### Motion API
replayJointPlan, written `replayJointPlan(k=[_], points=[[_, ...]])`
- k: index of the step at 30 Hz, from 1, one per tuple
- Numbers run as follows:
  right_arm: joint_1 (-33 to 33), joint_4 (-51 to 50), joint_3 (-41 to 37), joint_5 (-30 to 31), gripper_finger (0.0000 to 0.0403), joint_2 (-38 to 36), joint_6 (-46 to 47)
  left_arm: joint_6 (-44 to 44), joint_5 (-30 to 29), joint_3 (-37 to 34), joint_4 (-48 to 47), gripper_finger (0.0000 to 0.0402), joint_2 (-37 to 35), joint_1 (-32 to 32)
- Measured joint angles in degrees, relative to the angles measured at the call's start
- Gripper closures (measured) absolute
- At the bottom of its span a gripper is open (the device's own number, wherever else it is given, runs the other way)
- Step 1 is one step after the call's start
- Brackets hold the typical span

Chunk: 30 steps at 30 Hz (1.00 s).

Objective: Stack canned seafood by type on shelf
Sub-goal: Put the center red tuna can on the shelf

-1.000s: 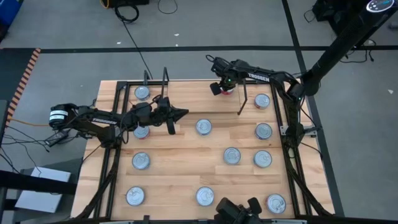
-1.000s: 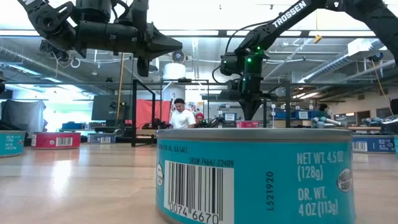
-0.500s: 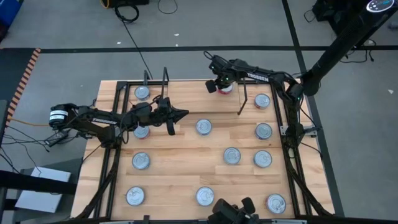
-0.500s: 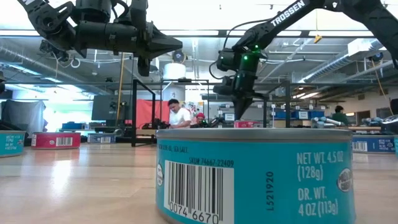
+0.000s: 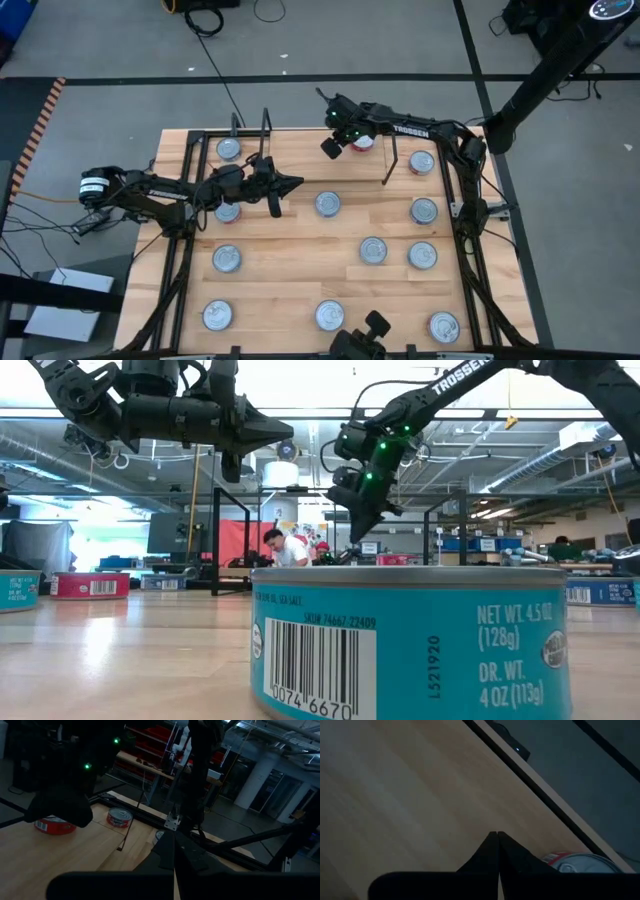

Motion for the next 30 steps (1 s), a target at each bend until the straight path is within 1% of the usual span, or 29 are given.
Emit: replayJointPlan(k=[6,11,17,24,30], points=[[-1.6,0.2,-2.5,-0.4,0.0395,0.0,-2.6,0.0,0.0,0.0,0.0,0.04,0.0,0.0],[-2.4,-0.1,-4.7,-0.4,0.0395,0.0,-2.9,0.0,0.0,0.0,0.0,0.04,0.0,0.0],[-2.4,-0.4,-4.7,-0.6,0.0395,0.0,-2.5,0.0,0.0,0.0,-0.7,0.04,0.0,0.0],[-2.4,-1.5,-4.3,-0.3,0.0395,0.0,-0.7,0.0,-1.5,0.1,-6.6,0.04,0.0,0.0],[-2.5,-2.1,-4.3,-0.1,0.0395,0.0,-0.8,0.1,-1.7,0.1,-6.8,0.04,0.0,0.1]])
